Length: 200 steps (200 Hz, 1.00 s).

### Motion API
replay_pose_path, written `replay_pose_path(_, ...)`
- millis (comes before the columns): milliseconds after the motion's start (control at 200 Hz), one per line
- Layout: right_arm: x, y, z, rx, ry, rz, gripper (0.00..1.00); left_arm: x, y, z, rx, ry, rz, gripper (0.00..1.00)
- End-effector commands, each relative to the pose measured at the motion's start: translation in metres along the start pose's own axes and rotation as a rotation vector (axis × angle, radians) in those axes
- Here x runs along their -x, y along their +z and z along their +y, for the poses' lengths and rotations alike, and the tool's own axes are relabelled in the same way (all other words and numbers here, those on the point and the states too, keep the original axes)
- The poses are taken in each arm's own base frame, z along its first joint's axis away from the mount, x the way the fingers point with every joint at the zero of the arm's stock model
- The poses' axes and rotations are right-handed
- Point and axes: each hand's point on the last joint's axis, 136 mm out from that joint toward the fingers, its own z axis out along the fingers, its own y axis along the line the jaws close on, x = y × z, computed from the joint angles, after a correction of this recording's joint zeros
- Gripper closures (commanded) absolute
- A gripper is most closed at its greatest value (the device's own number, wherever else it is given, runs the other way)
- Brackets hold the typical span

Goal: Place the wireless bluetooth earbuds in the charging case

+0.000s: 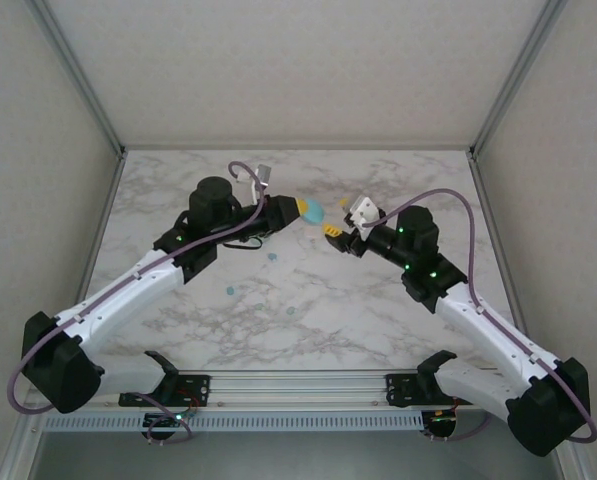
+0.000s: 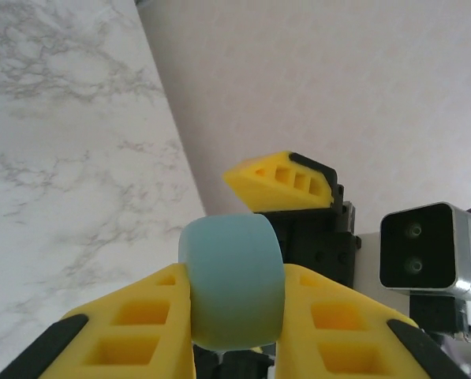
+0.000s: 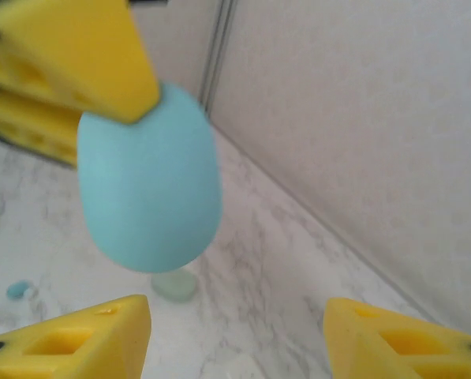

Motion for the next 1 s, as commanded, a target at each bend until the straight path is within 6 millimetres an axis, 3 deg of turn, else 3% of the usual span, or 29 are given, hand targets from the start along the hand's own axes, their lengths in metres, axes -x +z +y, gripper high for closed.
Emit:
replay_pose_path(0, 0.043, -0.008, 0.004, 0.046, -0.005, -0.175, 0.39, 0.017, -0.011, -0.030, -0.117, -0.069, -0.093, 0.85)
replay_pose_path(180, 0.049, 0.001, 0.018, 0.163, -0.028, -0.190, 0.33, 0.014, -0.014, -0.040, -0.135, -0.059, -0.073, 0.82)
replay_pose_path(315, 0.047, 0.012, 0.015, 0.170, -0.039, -0.181, 0.33, 0.015, -0.017, -0.047, -0.150, -0.048, -0.066, 0.82)
replay_pose_path(501, 0.064, 0.013, 0.015, 0.198, -0.030, -0.244, 0.39, 0.013, -0.018, -0.049, -0.137, -0.025, -0.046, 0.82)
replay_pose_path(726, 0.061, 0.014, 0.016, 0.203, -0.020, -0.249, 0.42, 0.013, -0.015, -0.043, -0.122, -0.031, -0.052, 0.82)
replay_pose_path(996, 0.057, 0.014, 0.018, 0.210, -0.015, -0.242, 0.62, 0.012, -0.016, -0.039, -0.100, -0.025, -0.050, 0.82)
